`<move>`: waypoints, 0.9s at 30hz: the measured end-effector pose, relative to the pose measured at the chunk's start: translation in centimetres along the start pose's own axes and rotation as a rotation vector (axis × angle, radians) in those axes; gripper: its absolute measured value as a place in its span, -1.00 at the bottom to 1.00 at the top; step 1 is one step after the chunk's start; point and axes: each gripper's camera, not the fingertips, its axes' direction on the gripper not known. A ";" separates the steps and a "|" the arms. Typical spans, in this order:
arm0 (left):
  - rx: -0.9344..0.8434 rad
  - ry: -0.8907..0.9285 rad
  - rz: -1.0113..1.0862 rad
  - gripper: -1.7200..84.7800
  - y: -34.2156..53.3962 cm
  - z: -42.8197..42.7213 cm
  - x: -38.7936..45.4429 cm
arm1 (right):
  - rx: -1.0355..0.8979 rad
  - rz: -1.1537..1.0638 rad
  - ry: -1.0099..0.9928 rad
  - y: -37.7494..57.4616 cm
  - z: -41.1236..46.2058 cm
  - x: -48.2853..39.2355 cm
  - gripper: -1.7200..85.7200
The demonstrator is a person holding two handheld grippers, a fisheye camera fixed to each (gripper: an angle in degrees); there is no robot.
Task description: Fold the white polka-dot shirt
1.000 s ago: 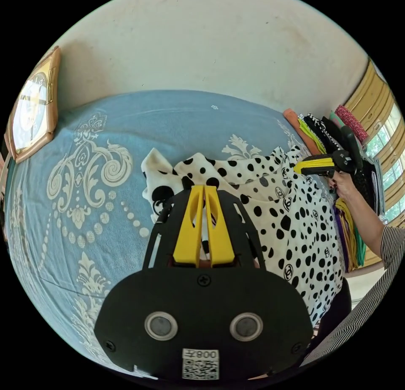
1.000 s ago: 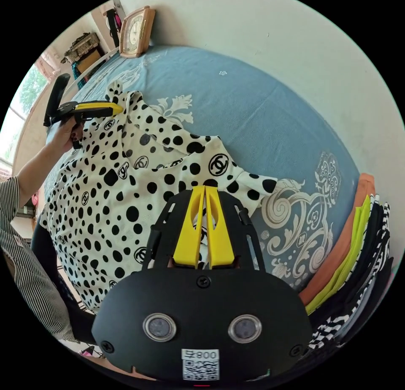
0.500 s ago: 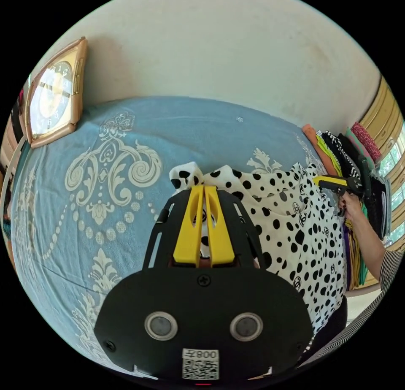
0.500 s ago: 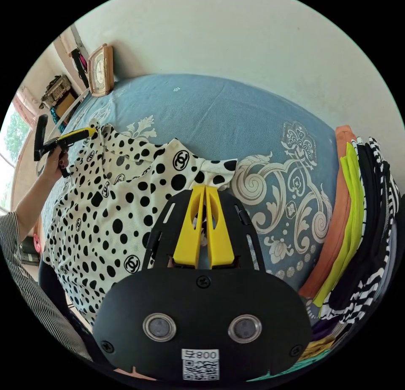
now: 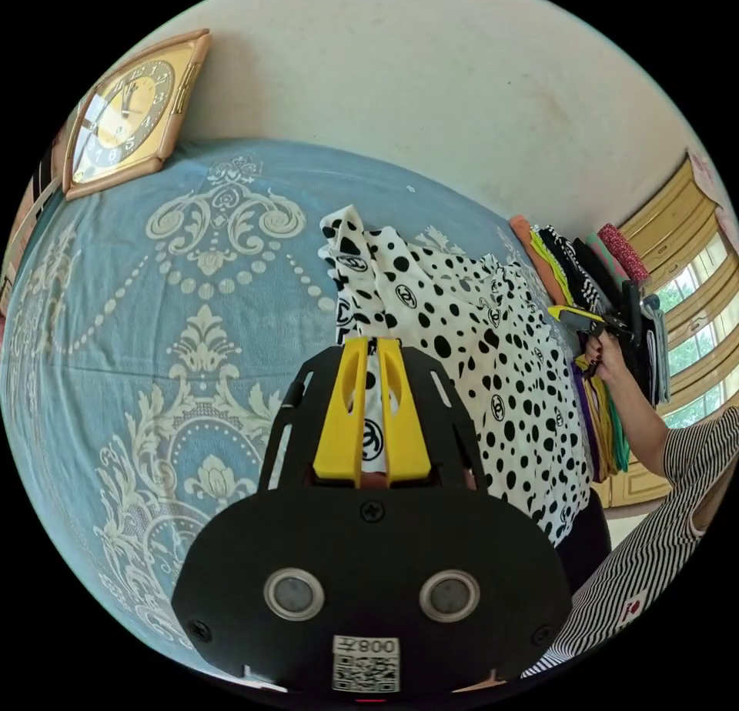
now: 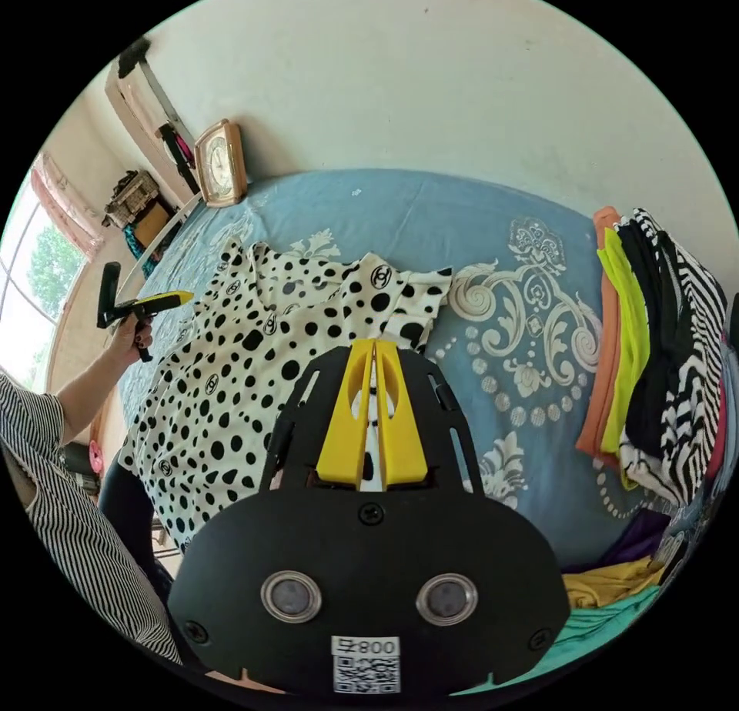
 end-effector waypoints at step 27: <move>0.014 -0.083 -0.073 -0.96 7.1 -9.0 -0.6 | 0.019 0.204 -0.040 12.7 3.8 -1.2 -0.96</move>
